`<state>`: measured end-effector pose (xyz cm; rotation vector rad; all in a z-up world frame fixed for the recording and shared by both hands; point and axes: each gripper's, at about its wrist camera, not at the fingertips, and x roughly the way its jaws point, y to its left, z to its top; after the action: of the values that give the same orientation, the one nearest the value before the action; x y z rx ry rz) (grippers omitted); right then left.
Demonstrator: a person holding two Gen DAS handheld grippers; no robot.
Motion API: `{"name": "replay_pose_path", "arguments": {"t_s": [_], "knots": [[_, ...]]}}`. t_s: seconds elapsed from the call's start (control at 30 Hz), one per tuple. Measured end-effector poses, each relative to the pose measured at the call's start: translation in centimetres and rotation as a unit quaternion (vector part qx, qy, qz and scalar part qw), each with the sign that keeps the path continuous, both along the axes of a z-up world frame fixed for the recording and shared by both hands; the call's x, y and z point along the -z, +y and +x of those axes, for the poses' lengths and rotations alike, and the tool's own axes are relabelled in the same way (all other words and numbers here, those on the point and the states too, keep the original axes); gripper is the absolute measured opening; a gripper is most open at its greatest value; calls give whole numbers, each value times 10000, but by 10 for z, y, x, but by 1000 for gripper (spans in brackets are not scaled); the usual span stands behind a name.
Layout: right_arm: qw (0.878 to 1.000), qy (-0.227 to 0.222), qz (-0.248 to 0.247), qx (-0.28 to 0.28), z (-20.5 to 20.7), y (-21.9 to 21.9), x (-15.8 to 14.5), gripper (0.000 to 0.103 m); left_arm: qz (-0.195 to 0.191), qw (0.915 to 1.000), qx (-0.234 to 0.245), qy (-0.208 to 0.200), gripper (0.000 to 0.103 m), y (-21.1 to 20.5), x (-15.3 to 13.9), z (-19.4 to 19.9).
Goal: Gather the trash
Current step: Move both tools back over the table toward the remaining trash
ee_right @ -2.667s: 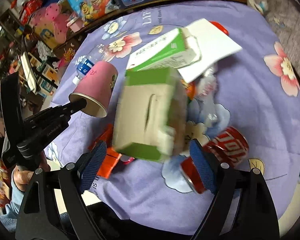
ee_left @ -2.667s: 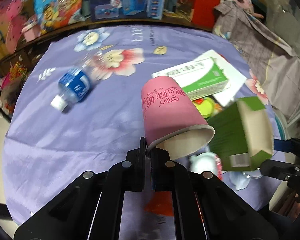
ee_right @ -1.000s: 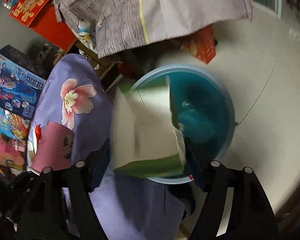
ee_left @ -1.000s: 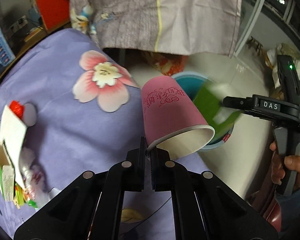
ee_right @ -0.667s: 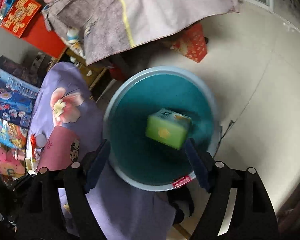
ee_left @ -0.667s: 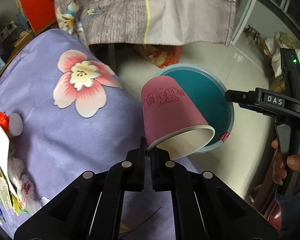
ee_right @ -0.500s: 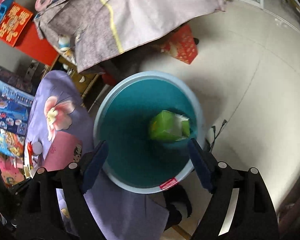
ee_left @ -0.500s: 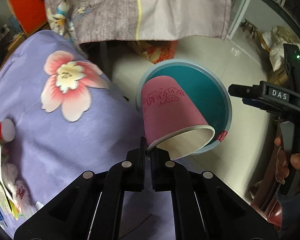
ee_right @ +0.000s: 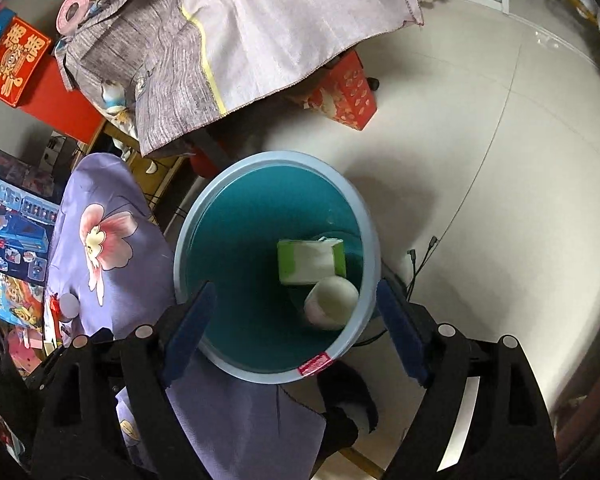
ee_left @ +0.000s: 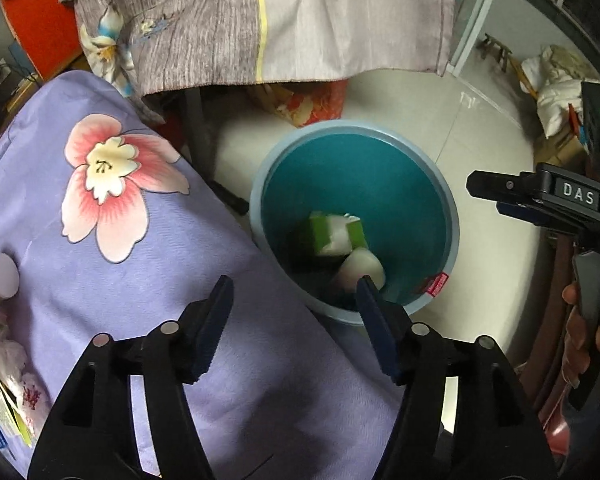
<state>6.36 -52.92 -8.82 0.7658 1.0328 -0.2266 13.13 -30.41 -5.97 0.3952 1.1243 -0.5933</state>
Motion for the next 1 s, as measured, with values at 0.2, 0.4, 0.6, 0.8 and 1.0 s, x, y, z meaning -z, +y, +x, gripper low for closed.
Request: {"name": "replay_pose_path", "arguments": {"t_s": [0.2, 0.4, 0.6, 0.8, 1.0], "knots": [[9999, 49, -79, -145, 3, 18, -13, 84, -145, 9997, -158, -91, 82, 23, -11, -5], [9989, 108, -163, -431, 10, 48, -27, 89, -312, 9986, -395, -165, 88, 62, -24, -10], [9950, 139, -222, -963, 30, 102, -40, 89, -435, 9951, -843, -267, 90, 124, -37, -9], [9863, 88, -398, -1599, 52, 169, -58, 89, -458, 9887, -1345, -482, 91, 199, -53, -10], [9746, 116, -578, -2162, 67, 236, -73, 89, -315, 9819, -1725, -718, 94, 280, -63, -12]]}}
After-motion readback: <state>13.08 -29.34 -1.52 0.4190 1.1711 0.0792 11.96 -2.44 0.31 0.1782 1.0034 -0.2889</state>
